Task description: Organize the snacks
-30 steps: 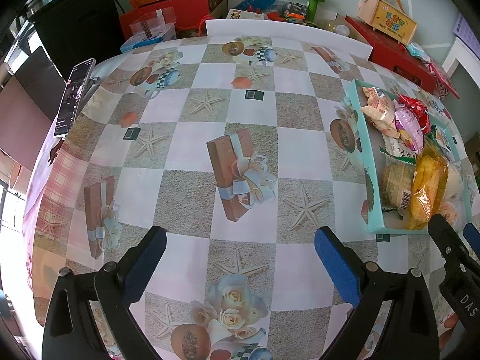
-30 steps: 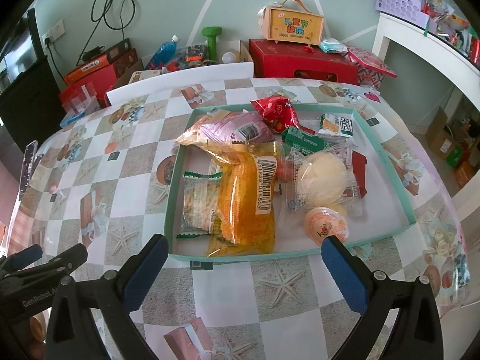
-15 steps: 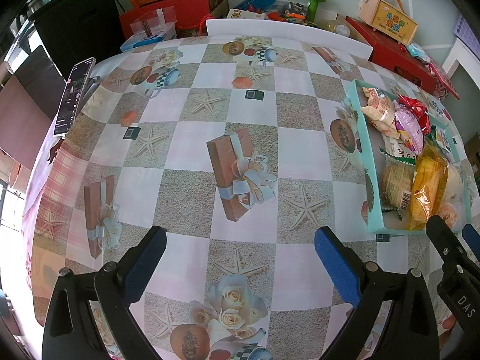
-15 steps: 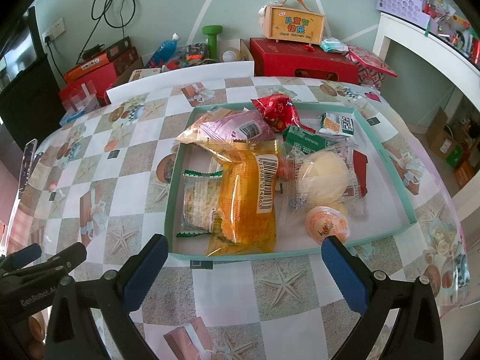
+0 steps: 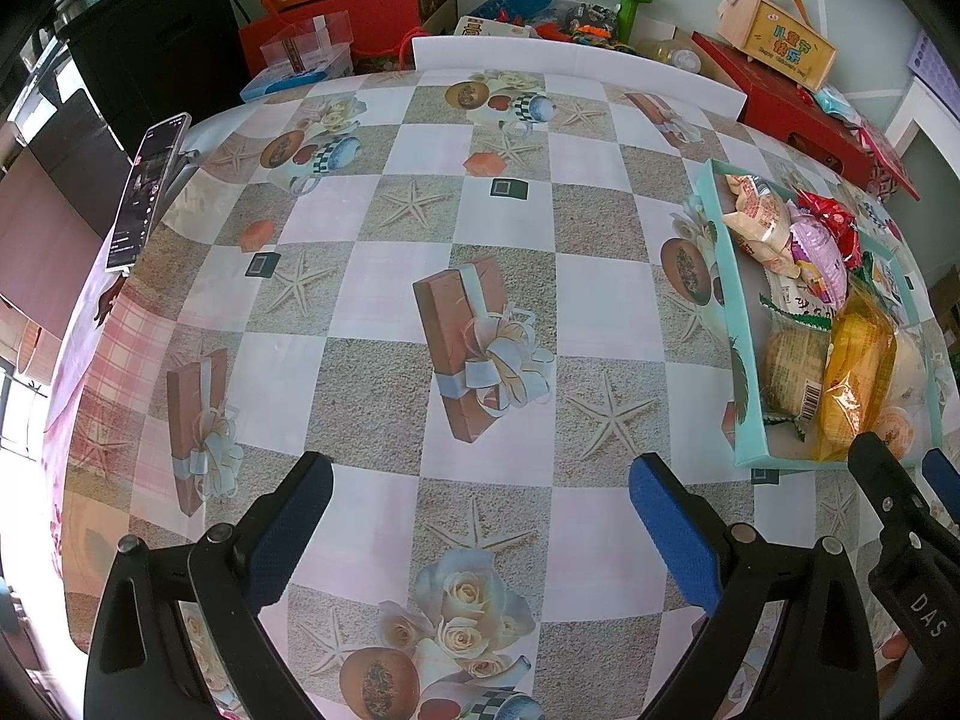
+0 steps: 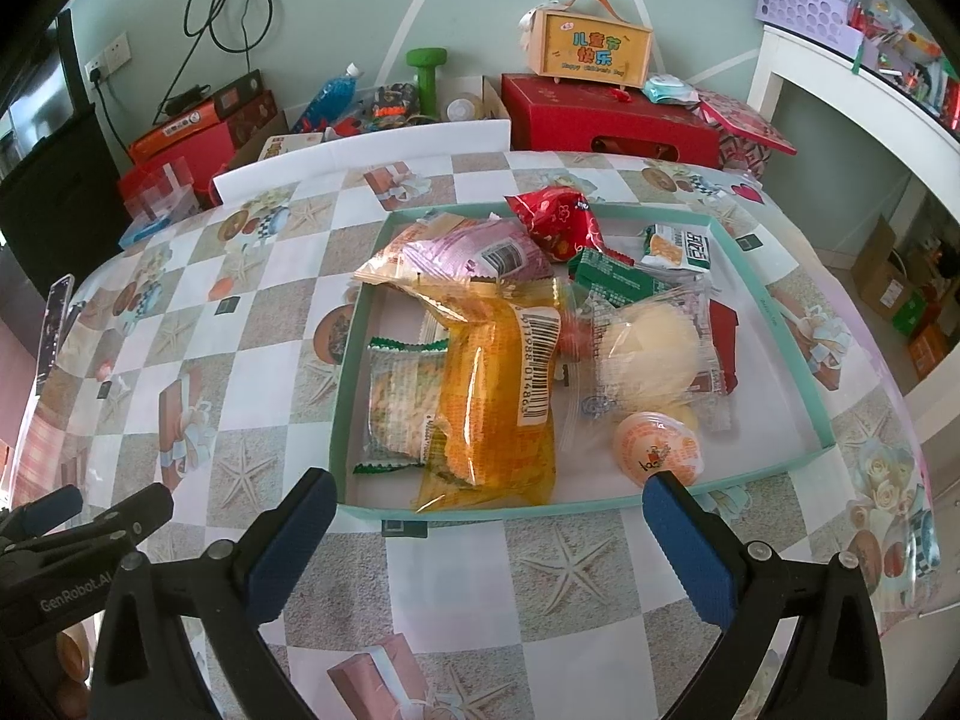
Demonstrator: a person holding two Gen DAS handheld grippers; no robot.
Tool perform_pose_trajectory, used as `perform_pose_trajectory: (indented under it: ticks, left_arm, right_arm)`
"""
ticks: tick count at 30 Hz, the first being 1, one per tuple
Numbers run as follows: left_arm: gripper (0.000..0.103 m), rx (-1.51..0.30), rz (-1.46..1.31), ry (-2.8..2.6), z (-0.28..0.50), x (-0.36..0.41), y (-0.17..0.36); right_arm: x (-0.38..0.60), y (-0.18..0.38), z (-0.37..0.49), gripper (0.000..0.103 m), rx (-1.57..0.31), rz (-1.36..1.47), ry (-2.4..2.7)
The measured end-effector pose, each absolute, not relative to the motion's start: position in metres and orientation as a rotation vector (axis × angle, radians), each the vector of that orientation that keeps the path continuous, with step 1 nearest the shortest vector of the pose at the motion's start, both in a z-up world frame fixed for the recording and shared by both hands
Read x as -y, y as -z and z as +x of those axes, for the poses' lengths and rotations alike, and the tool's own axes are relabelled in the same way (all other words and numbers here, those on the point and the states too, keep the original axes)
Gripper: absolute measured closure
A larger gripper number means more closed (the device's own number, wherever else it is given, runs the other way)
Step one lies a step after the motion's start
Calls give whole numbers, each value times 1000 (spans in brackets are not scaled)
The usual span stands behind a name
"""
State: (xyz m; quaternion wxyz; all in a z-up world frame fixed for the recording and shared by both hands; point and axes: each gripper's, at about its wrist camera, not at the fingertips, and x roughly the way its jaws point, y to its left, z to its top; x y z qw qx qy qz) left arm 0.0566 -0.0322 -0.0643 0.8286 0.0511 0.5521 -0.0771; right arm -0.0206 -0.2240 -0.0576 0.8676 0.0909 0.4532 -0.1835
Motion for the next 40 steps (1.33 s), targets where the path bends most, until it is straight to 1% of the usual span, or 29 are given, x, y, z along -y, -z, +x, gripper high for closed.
perform_pose_trajectory:
  ticks: [29,40]
  left_arm:
    - [4,-1183,89,159,57,31,66]
    - [4,-1153,61,161,57,29,60]
  right_arm:
    - [222,60,-21,0,-952,191,385]
    - [223,63,-21,0,-957,190,383]
